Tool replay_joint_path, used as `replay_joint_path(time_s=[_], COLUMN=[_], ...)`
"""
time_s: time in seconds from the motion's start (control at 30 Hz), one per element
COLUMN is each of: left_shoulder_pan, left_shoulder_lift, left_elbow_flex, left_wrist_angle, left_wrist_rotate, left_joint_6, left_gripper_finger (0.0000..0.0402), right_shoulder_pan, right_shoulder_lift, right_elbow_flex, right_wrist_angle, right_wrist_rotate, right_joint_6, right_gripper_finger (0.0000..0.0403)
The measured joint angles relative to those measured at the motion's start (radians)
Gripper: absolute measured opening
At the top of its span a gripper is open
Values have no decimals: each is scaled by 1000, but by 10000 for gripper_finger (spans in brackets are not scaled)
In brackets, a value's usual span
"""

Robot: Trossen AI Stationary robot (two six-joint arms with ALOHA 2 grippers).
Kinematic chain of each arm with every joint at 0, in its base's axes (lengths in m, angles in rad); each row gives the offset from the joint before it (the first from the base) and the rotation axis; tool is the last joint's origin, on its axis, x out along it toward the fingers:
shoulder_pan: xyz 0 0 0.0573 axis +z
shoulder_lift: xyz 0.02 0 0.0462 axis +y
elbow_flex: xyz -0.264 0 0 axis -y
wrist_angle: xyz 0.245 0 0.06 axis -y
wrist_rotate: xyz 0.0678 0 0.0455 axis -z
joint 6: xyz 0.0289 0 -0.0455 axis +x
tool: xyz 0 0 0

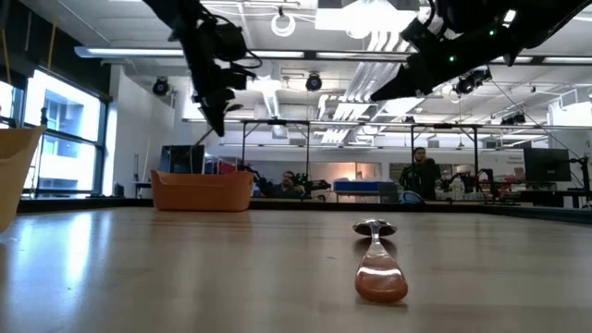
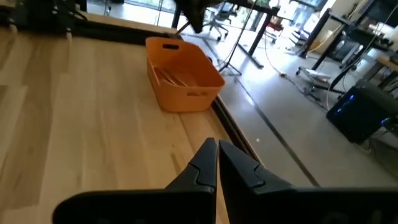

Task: Sort silverware by color (type)
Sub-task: Put the gold spoon into the orange bin

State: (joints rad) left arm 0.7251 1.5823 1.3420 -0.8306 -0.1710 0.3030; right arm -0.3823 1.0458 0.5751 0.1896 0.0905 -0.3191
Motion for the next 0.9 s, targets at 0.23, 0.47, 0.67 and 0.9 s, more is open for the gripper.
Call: replay_joint_path(time_s=[0.23, 0.47, 0.67, 0.9], left_shoulder_pan=[8, 46, 75, 82], left_shoulder_lift=[171, 241, 249, 250], left_elbow_flex=[157, 168, 167, 85], left_wrist_angle=[-34, -76, -179, -157], left_wrist_rotate=[-82, -44, 50, 116], left_joint_6=[94, 140, 149, 160], left_gripper_finger=[1, 1, 1, 1], right_shoulder_pan=[-61, -73, -76, -76], right_shoulder_lift=[49, 62, 61, 61], right_elbow_flex=[0, 0, 0, 0], right_wrist_angle=[2, -12, -9, 10], right_wrist_rotate=[-51, -55, -65, -88], right_joint_6=[4, 4, 6, 5], right_gripper_finger=[0, 0, 0, 0])
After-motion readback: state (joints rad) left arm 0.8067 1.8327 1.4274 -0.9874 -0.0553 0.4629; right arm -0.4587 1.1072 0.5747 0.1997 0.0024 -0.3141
